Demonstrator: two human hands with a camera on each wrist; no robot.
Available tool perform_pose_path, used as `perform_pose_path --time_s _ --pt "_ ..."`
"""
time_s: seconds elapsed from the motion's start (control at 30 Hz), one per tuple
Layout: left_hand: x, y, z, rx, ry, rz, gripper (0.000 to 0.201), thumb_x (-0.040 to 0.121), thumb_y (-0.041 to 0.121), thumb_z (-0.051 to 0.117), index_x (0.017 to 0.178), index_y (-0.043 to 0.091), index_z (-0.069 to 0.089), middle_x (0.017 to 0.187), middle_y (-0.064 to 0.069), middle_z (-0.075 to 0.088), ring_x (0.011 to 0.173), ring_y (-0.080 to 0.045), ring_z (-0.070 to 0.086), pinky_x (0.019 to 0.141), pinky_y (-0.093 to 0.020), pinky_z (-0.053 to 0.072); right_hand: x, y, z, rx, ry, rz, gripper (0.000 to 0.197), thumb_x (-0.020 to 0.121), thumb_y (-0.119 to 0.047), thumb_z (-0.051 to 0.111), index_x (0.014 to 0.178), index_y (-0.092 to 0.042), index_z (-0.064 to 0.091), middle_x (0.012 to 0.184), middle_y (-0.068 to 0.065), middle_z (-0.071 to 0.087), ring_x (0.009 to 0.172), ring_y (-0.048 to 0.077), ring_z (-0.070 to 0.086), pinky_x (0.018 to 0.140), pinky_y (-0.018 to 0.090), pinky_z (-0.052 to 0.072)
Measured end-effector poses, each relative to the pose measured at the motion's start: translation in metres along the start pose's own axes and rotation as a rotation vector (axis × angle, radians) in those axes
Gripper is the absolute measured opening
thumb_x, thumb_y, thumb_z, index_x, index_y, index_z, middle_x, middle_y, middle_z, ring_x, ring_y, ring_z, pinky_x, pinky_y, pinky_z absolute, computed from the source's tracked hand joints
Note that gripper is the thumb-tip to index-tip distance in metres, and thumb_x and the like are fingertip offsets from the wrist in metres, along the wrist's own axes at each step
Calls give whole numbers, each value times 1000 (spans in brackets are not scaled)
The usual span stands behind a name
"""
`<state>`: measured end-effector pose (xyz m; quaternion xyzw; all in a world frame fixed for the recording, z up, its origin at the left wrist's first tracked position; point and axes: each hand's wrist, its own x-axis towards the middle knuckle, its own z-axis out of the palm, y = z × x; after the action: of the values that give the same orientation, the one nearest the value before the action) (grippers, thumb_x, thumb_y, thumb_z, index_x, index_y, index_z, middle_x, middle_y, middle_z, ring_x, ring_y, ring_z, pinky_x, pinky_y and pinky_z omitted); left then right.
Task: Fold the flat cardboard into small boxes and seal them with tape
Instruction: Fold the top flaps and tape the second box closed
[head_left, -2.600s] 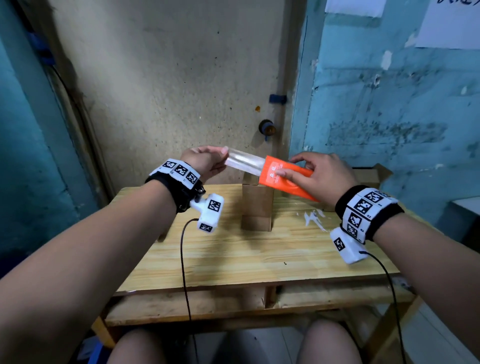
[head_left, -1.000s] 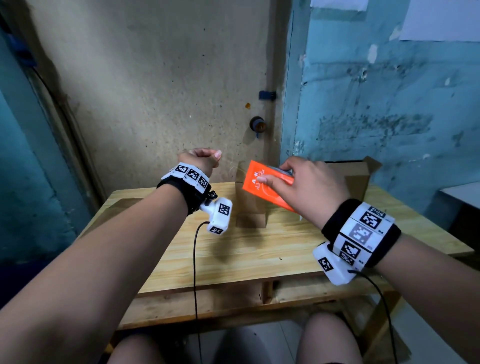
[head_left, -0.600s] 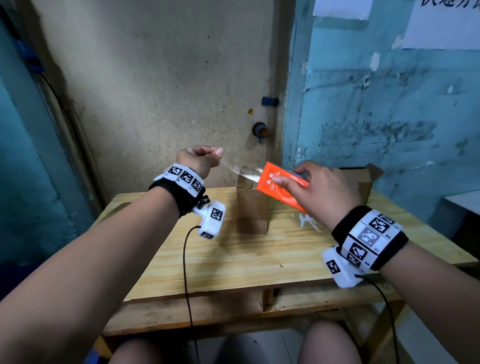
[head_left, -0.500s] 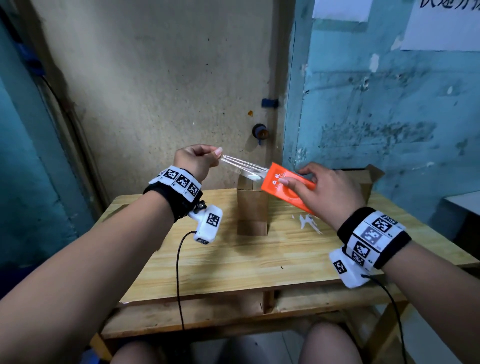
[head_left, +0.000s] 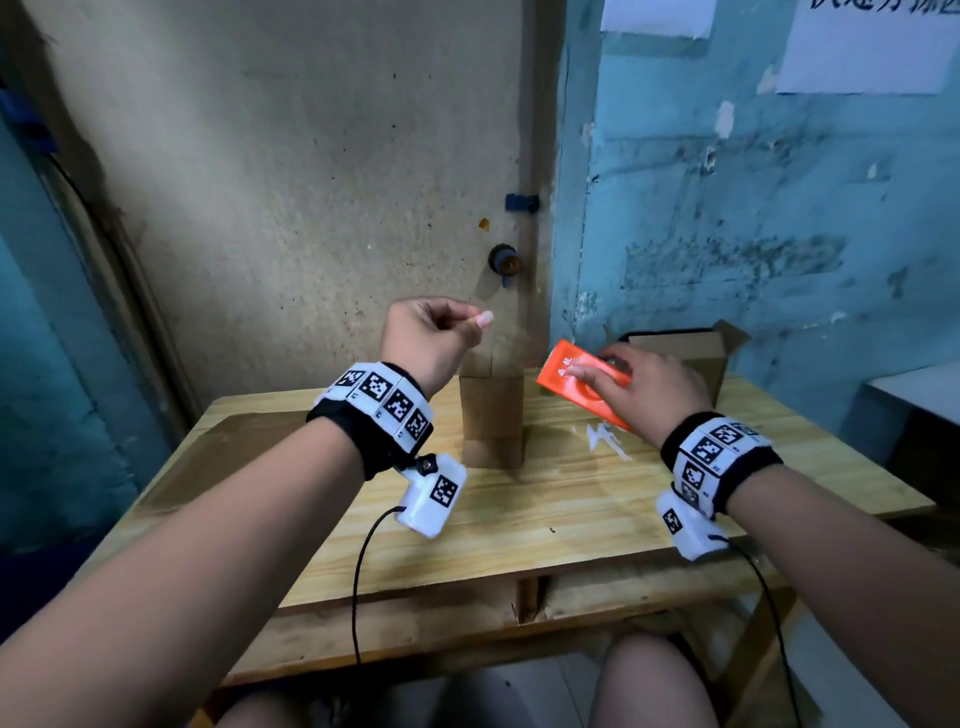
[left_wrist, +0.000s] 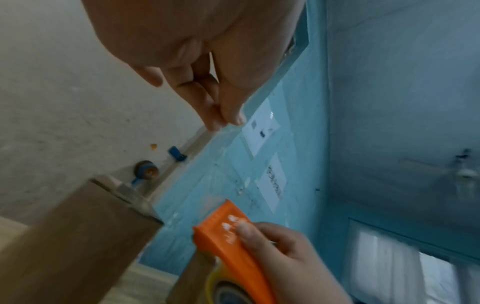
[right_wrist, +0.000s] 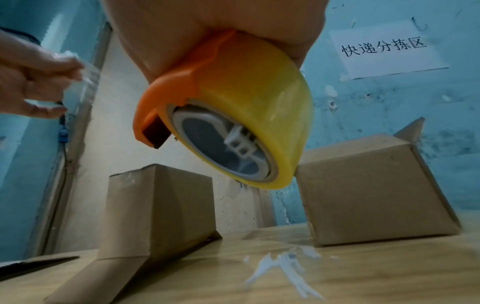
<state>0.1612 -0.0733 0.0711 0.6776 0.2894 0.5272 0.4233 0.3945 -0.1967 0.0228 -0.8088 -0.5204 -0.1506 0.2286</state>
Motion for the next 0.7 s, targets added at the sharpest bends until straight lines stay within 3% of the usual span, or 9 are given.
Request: perform_pose_path --time_s 0.1,0.17,0.27,0.33,0.43,0.47,0.53,0.6,0.7 --pt "-14 8 18 124 -195 3 14 81 12 85 73 20 77 68 -1 74 64 -12 64 68 -28 55 2 -9 0 -33 -41 62 68 90 -86 40 140 -45 61 127 -1 73 116 30 69 87 38 54" --pt "-24 18 23 140 -245 18 16 82 11 84 72 22 76 65 1 73 62 -10 63 67 -25 54 11 -18 0 -57 -55 97 61 92 -82 43 133 -44 66 120 1 75 111 29 71 87 37 56" --pt "-34 52 17 8 -253 30 4 84 8 80 84 10 76 75 -5 74 66 -9 65 68 -23 57 22 -7 -1 -164 -166 206 58 96 -74 46 125 -30 71 114 4 75 107 29 71 81 35 50" --pt "-30 80 6 -86 -256 108 3 86 6 78 87 5 75 76 -6 73 66 -10 66 67 -20 56 19 10 2 -183 -194 260 59 96 -75 44 117 -29 73 105 5 75 99 27 71 74 33 45" --pt "-18 96 -9 -129 -269 151 8 92 2 70 87 7 68 77 -9 65 59 -4 61 57 -12 47 3 12 18 -234 -190 225 57 95 -78 45 104 -31 76 85 2 70 79 23 67 67 30 44" --pt "-16 93 -11 -108 -279 126 11 94 3 67 86 11 65 79 -9 62 57 -2 59 54 -11 44 -3 10 28 -224 -221 197 57 93 -79 45 106 -32 76 86 1 71 79 23 66 70 31 48" --pt "-13 73 -8 -56 -306 47 16 97 11 66 85 19 62 83 -6 61 60 -3 57 53 -17 38 -9 8 46 -144 -320 125 61 90 -83 47 122 -38 72 110 0 76 98 25 71 83 36 55" --pt "-13 49 -6 -57 -347 -49 17 98 16 66 84 23 61 87 -4 61 66 -7 57 57 -25 33 -11 7 54 -65 -401 83 68 88 -85 47 140 -44 60 136 -2 69 118 26 68 91 39 57" --pt "-14 24 -3 -97 -350 -141 19 99 15 64 83 23 60 80 2 61 66 -9 54 58 -26 29 -3 3 53 -79 -419 63 63 95 -78 44 144 -41 58 148 4 60 131 34 58 105 46 51"
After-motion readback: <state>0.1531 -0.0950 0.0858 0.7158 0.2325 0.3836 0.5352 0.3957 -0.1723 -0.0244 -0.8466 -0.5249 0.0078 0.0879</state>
